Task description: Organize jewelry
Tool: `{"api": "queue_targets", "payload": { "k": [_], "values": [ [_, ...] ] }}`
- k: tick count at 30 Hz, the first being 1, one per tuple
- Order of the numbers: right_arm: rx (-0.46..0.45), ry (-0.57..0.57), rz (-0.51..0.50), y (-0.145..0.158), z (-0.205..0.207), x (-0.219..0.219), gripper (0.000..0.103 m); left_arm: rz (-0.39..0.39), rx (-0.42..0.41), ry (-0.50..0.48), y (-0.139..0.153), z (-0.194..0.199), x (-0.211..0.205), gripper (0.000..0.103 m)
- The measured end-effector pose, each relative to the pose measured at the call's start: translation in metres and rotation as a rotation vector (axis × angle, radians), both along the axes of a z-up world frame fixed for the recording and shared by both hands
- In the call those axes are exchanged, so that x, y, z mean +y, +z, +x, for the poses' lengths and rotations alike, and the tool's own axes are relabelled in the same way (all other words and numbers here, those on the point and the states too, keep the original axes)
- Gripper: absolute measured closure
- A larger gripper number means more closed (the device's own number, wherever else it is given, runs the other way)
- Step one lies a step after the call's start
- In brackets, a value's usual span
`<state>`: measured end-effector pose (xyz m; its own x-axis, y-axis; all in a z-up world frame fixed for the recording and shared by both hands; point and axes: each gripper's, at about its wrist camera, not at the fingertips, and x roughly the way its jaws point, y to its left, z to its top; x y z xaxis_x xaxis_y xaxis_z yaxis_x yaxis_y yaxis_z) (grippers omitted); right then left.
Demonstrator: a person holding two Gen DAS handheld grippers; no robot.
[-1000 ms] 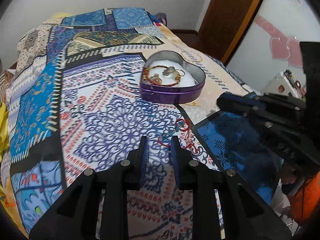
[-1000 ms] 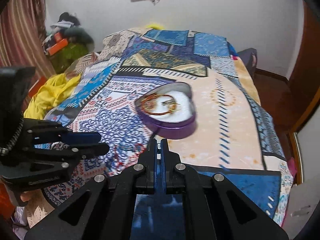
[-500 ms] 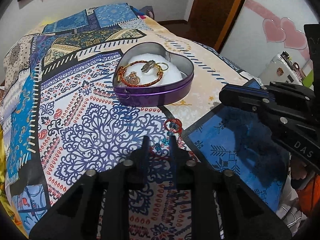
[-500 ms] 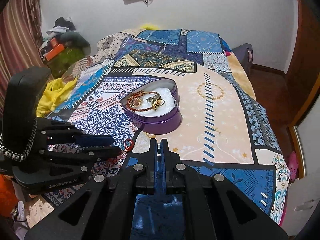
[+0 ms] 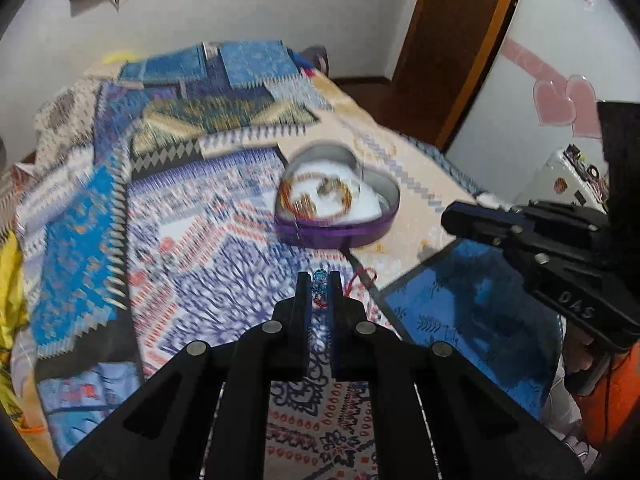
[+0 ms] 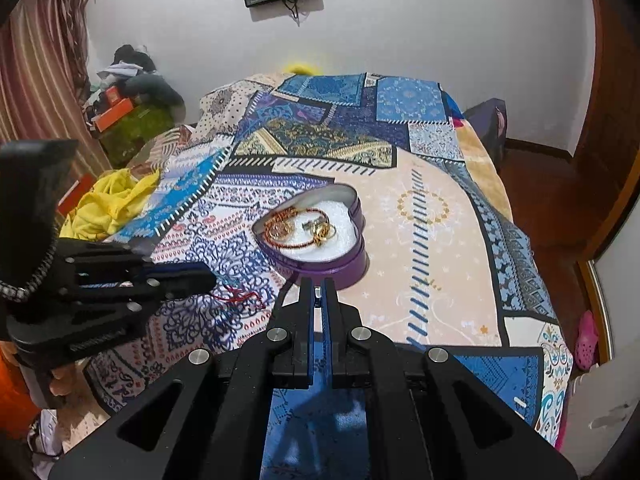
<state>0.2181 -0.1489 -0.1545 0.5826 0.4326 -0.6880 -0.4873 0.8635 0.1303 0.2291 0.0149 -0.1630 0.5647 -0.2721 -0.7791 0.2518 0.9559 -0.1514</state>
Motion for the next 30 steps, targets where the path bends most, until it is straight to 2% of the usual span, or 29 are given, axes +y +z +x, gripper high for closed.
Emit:
{"api": "queue_targets", "payload": {
  "k": [5, 17, 23, 30],
  "values": [
    [-0.021, -0.002, 0.007, 0.008, 0.003, 0.003, 0.1, -0.004, -0.089, 0.015, 0.031, -0.002, 0.004, 0.098],
    [-0.085, 0.009, 0.034, 0.029, 0.011, 0.013, 0.1, -0.006, -0.196, 0.035, 0.07, 0.006, 0.006, 0.098],
    [-0.095, 0.009, 0.04, 0.029, 0.019, 0.015, 0.1, -0.021, -0.205, 0.046, 0.072, 0.017, 0.005, 0.098],
    [-0.066, -0.004, 0.035, 0.016, 0.027, 0.008, 0.1, -0.047, -0.181, 0.053, 0.062, 0.032, 0.005, 0.098]
  ]
}}
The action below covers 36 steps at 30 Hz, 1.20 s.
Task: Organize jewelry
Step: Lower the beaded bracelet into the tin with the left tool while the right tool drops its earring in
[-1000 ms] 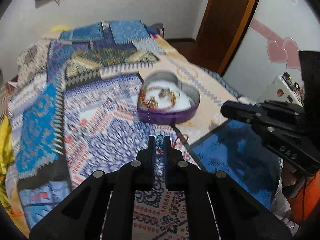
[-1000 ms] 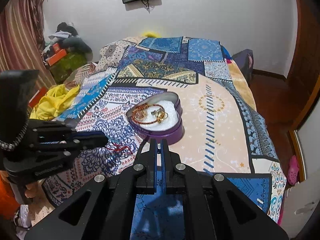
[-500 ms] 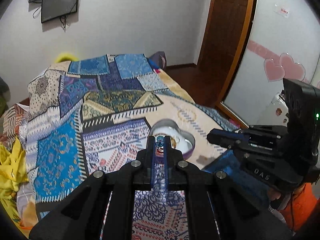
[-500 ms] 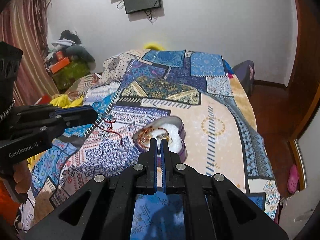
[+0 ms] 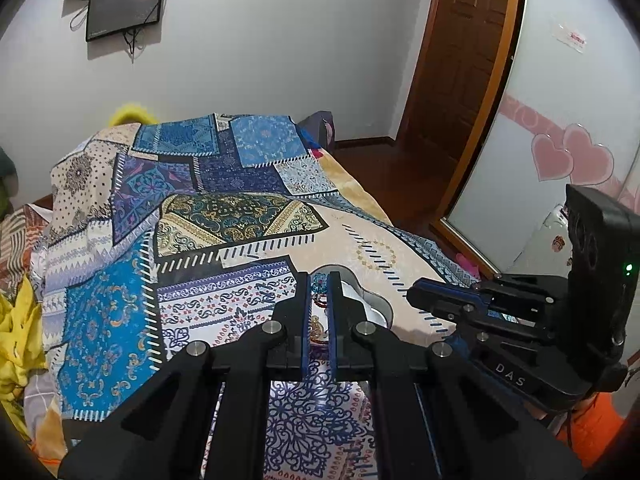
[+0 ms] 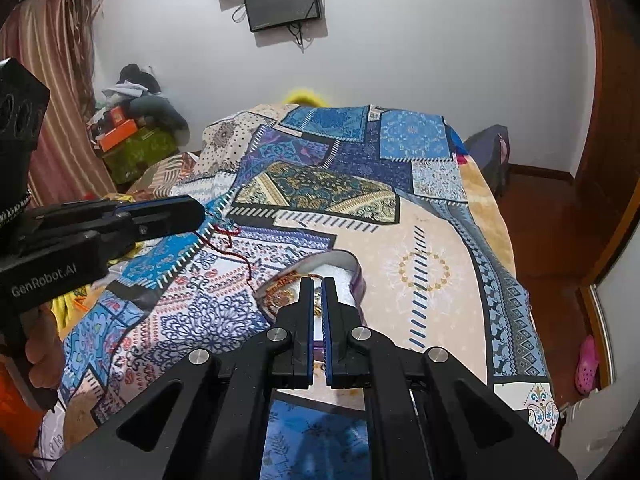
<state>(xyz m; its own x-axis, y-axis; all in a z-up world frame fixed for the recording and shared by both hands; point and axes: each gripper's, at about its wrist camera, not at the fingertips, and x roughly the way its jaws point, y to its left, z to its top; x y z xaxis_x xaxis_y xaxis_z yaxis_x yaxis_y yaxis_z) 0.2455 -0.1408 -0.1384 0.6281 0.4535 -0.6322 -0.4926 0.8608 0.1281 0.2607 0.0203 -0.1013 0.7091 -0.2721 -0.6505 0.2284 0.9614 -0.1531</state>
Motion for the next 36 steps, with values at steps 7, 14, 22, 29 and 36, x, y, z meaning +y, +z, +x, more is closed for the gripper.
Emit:
{"api": "queue_targets", "payload": {
  "k": [7, 14, 22, 29, 36],
  "values": [
    [0.052, -0.018, -0.038, -0.018, 0.003, -0.014, 0.1, -0.001, 0.034, -0.009, -0.016, 0.004, -0.002, 0.098],
    [0.158, 0.045, -0.127, -0.049, 0.002, -0.007, 0.094, -0.01, 0.056, -0.01, -0.024, 0.001, 0.0, 0.098],
    [0.154, 0.092, -0.178, -0.056, -0.002, 0.005, 0.069, -0.006, 0.057, -0.011, -0.025, -0.004, 0.004, 0.098],
    [0.135, 0.086, -0.241, -0.063, 0.001, 0.015, 0.069, -0.012, 0.055, -0.009, -0.025, -0.007, 0.007, 0.098],
    [0.113, 0.104, -0.291, -0.067, -0.004, 0.025, 0.093, -0.016, 0.048, -0.011, -0.021, -0.009, 0.005, 0.098]
  ]
}}
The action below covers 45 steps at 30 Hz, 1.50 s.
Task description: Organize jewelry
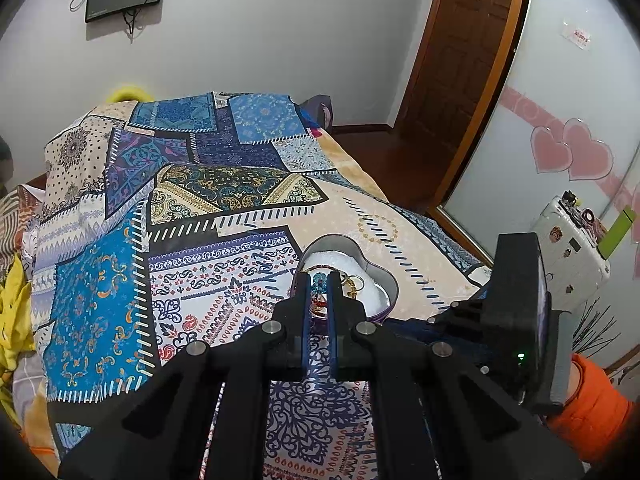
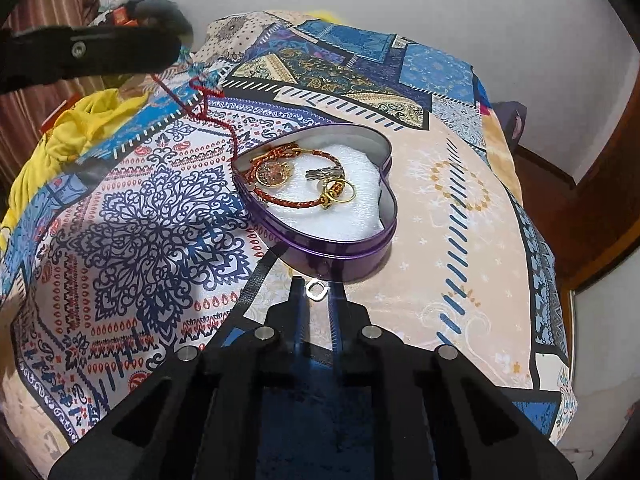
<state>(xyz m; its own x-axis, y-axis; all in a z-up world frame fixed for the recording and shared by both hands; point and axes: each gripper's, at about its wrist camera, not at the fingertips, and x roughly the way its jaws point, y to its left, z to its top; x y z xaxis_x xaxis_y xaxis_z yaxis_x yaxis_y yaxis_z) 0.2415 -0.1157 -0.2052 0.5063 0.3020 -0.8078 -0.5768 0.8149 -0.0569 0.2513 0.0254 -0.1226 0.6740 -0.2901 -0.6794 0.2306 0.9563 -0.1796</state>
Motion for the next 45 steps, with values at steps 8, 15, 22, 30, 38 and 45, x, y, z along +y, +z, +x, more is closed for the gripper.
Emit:
{"api": "queue_targets", "payload": {
  "k": [8, 15, 22, 30, 38, 45],
  "values": [
    [-0.013, -0.027, 0.076, 0.016, -0.007, -0.014, 0.094, 0.011, -0.025, -0.007, 0.011, -0.003, -0.004, 0.098],
    [-0.104, -0.059, 0.164, 0.058, -0.007, -0.026, 0.094, -0.009, -0.056, 0.002, 0.022, 0.002, -0.006, 0.098],
    [-0.126, -0.087, 0.216, 0.067, 0.007, -0.022, 0.093, -0.031, -0.069, 0.007, 0.023, 0.014, -0.01, 0.098],
    [-0.059, -0.077, 0.202, 0.044, 0.019, -0.011, 0.093, -0.028, 0.026, -0.009, -0.01, 0.034, -0.019, 0.098],
    [-0.04, -0.036, 0.162, 0.04, 0.017, -0.006, 0.092, -0.041, 0.105, -0.005, -0.026, 0.041, -0.018, 0.095],
    [-0.109, -0.059, 0.186, 0.065, 0.003, -0.018, 0.085, -0.043, 0.036, 0.045, 0.002, 0.017, -0.004, 0.082]
  ]
}}
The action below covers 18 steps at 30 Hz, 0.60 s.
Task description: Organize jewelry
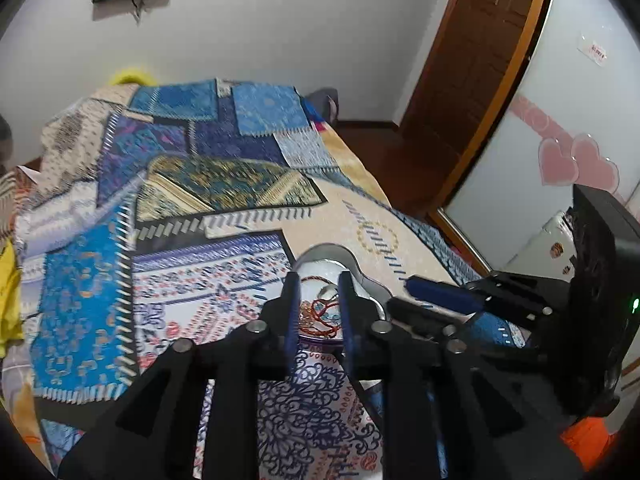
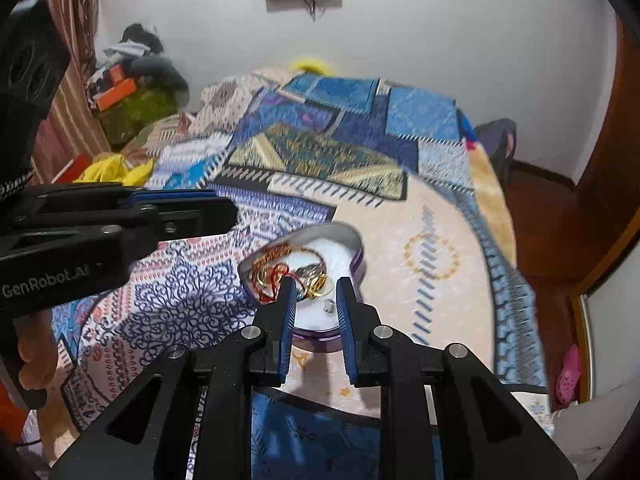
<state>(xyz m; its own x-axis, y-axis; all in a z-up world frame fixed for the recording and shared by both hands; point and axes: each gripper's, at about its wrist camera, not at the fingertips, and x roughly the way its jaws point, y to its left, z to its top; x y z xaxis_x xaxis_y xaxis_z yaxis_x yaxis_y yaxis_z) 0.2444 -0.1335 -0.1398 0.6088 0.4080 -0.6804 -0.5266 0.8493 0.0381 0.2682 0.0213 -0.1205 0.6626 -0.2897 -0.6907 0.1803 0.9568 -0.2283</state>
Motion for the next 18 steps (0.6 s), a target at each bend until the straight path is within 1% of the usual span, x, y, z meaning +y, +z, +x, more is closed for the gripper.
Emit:
{"api": "queue_targets", "payload": {
  "k": [4, 6, 9, 11, 13, 15, 18],
  "values": [
    [-0.057, -0.034, 0.066, 0.031, -0.017, -0.016, 0.085, 0.003, -0.052, 0.029, 0.022, -0.02, 0.006, 0.082],
    [-0.091, -0.047, 0.103, 0.048, -0.027, -0.023, 0.085, 0.017, -0.099, 0.049, 0.039, -0.034, 0.006, 0.081],
    [-0.165, -0.07, 0.161, 0.079, -0.049, -0.034, 0.085, 0.038, -0.187, 0.087, 0.068, -0.06, 0.006, 0.078],
    [-0.23, -0.087, 0.194, 0.102, -0.068, -0.041, 0.085, 0.038, -0.245, 0.104, 0.086, -0.078, 0.005, 0.073],
    [-0.286, -0.1, 0.222, 0.12, -0.087, -0.046, 0.085, 0.035, -0.322, 0.124, 0.108, -0.101, 0.005, 0.071],
    [-0.358, -0.113, 0.257, 0.138, -0.111, -0.053, 0.085, 0.029, -0.384, 0.146, 0.124, -0.119, 0.005, 0.071],
    [-0.44, -0.119, 0.296, 0.155, -0.139, -0.057, 0.085, 0.015, -0.464, 0.179, 0.145, -0.147, 0.005, 0.066]
  ]
}}
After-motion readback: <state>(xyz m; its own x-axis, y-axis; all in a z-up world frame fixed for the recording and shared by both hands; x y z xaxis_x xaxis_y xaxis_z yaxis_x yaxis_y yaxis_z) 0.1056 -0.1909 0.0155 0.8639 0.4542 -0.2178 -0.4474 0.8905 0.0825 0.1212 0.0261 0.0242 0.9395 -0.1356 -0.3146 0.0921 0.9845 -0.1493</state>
